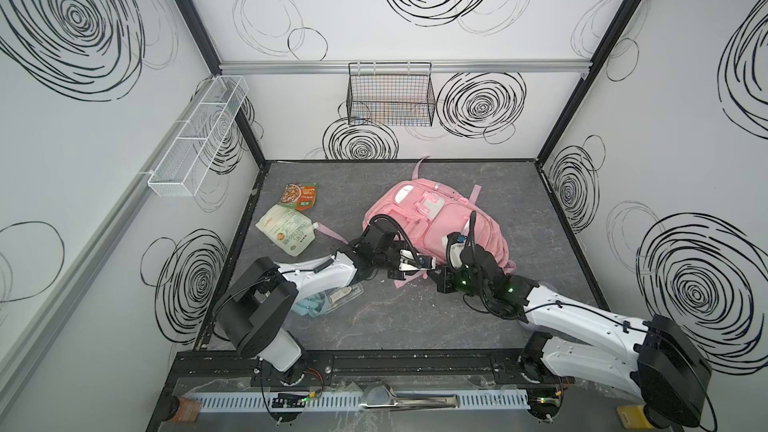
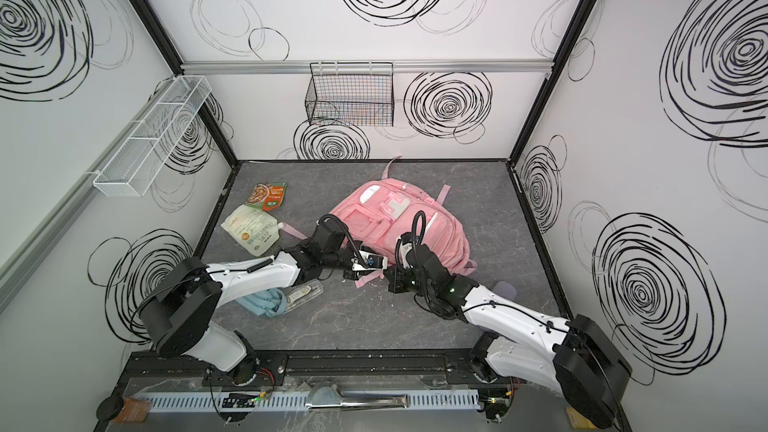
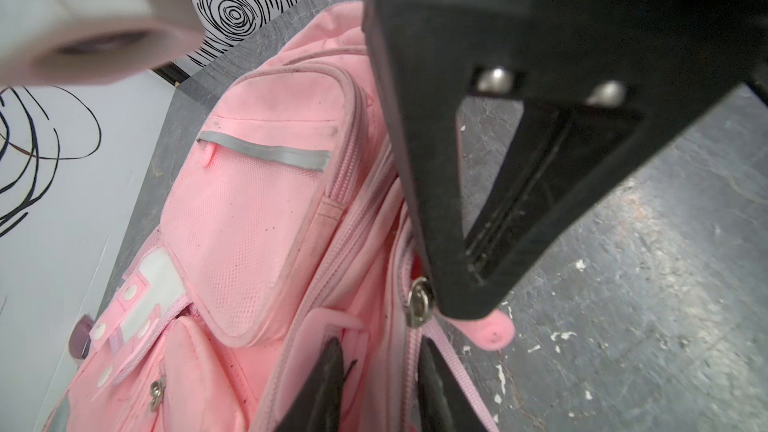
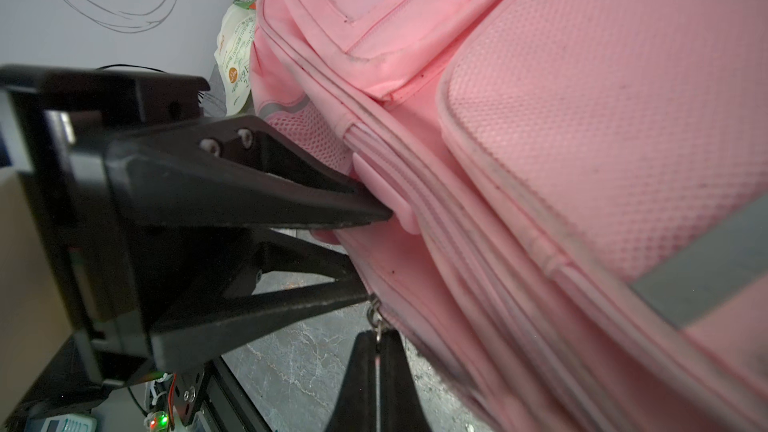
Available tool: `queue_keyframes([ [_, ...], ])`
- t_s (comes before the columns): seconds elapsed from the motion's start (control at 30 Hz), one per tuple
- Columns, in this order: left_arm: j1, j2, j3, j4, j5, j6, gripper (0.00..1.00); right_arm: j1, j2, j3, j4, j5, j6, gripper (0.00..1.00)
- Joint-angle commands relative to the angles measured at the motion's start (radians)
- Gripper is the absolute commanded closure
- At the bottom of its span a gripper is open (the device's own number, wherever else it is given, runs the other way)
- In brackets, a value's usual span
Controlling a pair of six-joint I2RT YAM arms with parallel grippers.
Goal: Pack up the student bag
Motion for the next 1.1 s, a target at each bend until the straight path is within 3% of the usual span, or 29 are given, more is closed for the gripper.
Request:
queue_keyframes([
  [0.0, -0.002, 0.025, 0.005, 0.068, -0.054, 0.005, 0.65, 0.008, -0.069, 0.007, 0.089, -0.068, -0.016, 1.00],
  [0.1, -0.013, 0.025, 0.007, 0.043, -0.034, 0.023, 0.66, 0.003, -0.091, -0.005, 0.103, -0.077, -0.015, 1.00],
  [0.3, -0.036, 0.043, 0.012, 0.015, -0.046, 0.038, 0.77, 0.000, -0.145, -0.041, 0.165, -0.064, -0.003, 1.00],
  [0.5, -0.047, 0.054, 0.019, 0.043, -0.038, -0.010, 1.00, -0.003, -0.162, -0.059, 0.193, -0.041, 0.006, 1.00],
  [0.7, -0.030, 0.029, 0.041, 0.138, 0.118, -0.259, 1.00, -0.004, -0.140, -0.112, 0.273, 0.061, 0.022, 0.99],
  [0.8, -0.027, 0.021, 0.037, 0.190, 0.200, -0.387, 1.00, -0.002, -0.139, -0.134, 0.336, 0.107, 0.026, 0.94],
  [1.07, -0.022, 0.010, 0.003, 0.355, 0.313, -0.631, 1.00, -0.003, -0.125, -0.170, 0.465, 0.225, 0.018, 0.88],
])
